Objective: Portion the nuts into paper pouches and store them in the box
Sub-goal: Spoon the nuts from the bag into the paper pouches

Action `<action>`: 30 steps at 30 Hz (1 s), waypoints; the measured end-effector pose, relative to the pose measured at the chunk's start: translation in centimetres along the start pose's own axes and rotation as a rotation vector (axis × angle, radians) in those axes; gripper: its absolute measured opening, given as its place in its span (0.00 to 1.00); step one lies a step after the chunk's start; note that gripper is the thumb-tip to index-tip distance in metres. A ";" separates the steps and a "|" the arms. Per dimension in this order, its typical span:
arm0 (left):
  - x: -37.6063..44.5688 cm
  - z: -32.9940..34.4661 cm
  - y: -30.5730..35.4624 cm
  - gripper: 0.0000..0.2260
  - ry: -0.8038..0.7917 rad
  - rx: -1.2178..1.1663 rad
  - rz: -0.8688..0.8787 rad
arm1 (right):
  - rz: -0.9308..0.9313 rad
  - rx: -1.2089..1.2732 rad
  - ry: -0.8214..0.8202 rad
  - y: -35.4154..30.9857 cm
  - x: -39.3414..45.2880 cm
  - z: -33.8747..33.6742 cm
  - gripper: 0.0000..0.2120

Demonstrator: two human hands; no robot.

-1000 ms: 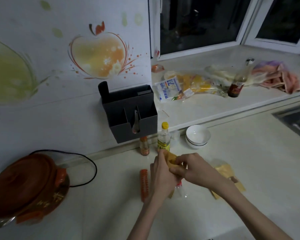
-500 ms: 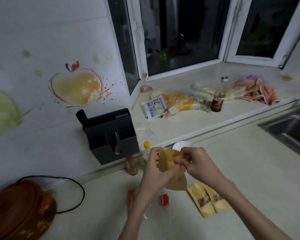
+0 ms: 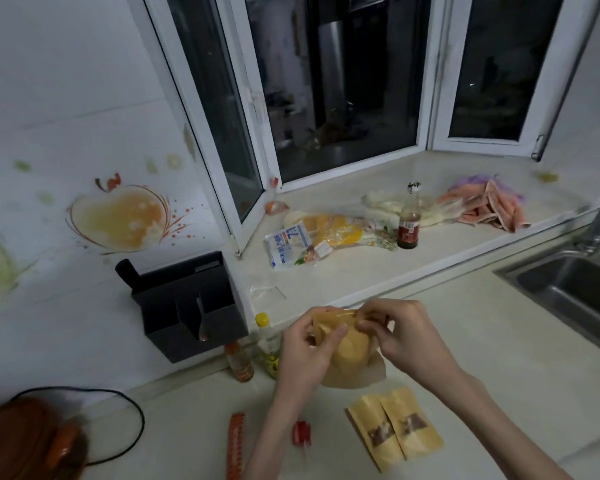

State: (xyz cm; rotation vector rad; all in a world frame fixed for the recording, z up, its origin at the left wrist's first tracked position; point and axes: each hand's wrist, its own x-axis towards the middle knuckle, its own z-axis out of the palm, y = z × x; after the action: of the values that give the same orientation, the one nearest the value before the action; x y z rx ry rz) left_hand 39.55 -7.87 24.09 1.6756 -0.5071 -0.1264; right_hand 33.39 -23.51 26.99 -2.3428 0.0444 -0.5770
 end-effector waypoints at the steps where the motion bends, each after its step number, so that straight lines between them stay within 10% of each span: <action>1: -0.1 0.3 0.3 0.06 -0.001 0.001 0.000 | -0.020 0.028 0.017 0.2 -0.2 -0.3 0.09; 5: -1.0 0.6 1.0 0.06 0.042 0.078 0.016 | -0.031 0.120 -0.020 1.0 -1.1 -1.3 0.20; 18: -4.3 3.0 2.9 0.04 0.148 0.765 0.316 | -0.382 -0.313 -0.200 0.9 -2.1 -2.9 0.05; 30: -4.1 5.4 3.9 0.08 0.009 1.098 0.222 | -0.385 -0.572 -0.365 2.0 -2.1 -2.9 0.09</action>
State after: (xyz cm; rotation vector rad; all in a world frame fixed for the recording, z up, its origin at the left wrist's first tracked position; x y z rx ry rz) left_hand 32.92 -11.50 26.09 2.6532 -0.8309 0.3964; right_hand 30.53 -26.44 26.67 -3.0113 -0.4762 -0.3295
